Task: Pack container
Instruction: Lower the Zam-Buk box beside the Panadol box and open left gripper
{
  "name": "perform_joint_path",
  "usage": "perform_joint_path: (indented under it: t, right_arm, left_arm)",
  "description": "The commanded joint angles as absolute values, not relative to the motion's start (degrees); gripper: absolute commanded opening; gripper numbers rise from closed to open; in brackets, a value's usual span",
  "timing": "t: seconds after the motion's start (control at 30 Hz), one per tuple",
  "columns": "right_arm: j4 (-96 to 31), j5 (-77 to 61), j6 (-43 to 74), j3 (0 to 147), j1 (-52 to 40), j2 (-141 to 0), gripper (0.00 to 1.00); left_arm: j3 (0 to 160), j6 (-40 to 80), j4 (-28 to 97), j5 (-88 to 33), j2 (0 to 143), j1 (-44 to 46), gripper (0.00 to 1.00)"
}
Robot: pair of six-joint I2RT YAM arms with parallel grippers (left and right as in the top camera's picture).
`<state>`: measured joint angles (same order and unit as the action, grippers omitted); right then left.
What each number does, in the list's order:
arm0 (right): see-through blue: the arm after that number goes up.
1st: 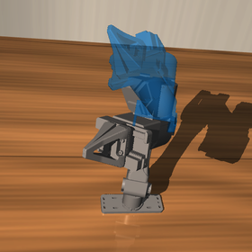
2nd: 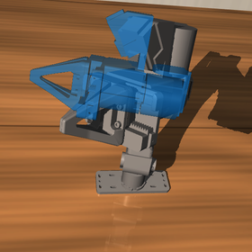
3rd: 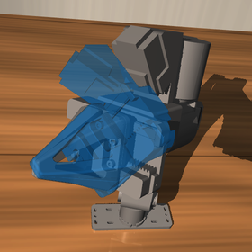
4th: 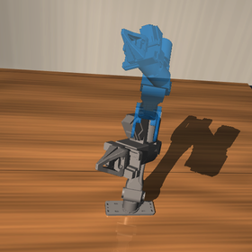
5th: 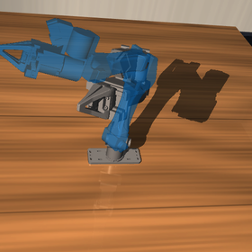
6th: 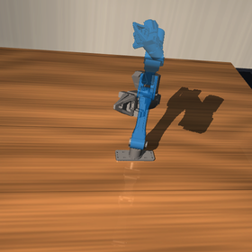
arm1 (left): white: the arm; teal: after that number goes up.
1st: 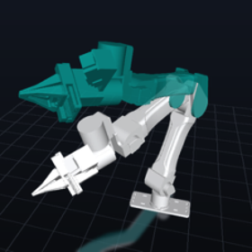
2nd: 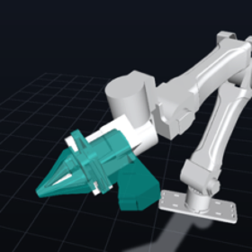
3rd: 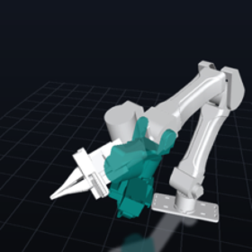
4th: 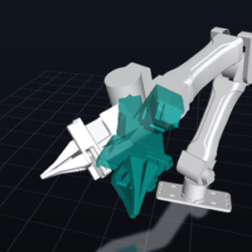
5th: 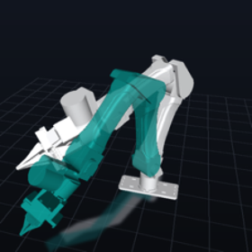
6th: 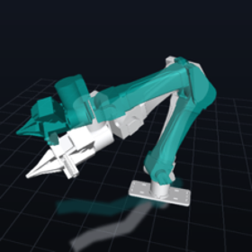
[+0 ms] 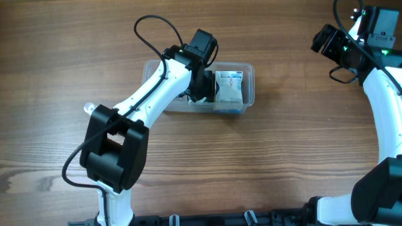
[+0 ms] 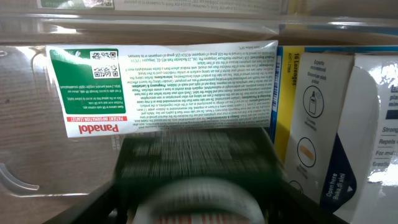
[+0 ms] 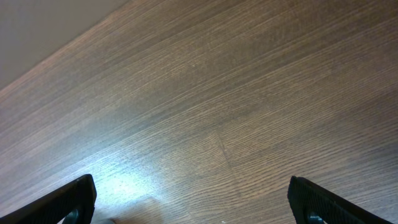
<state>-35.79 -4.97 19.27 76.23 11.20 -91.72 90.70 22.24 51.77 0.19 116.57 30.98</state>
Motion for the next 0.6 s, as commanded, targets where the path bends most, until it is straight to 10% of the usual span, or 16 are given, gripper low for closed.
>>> perform_joint_path:
  t: [0.0,0.57]
  right_arm:
    - [-35.64,-5.89,19.64,76.38,11.22,-92.29,1.0]
    - [-35.64,-5.89,19.62,76.38,11.22,-92.29,1.0]
  left_arm:
    - [90.26,22.98,51.59,1.17,117.19,31.03,0.69]
    - [94.28,22.74,53.93,1.63,115.59,28.62,0.71]
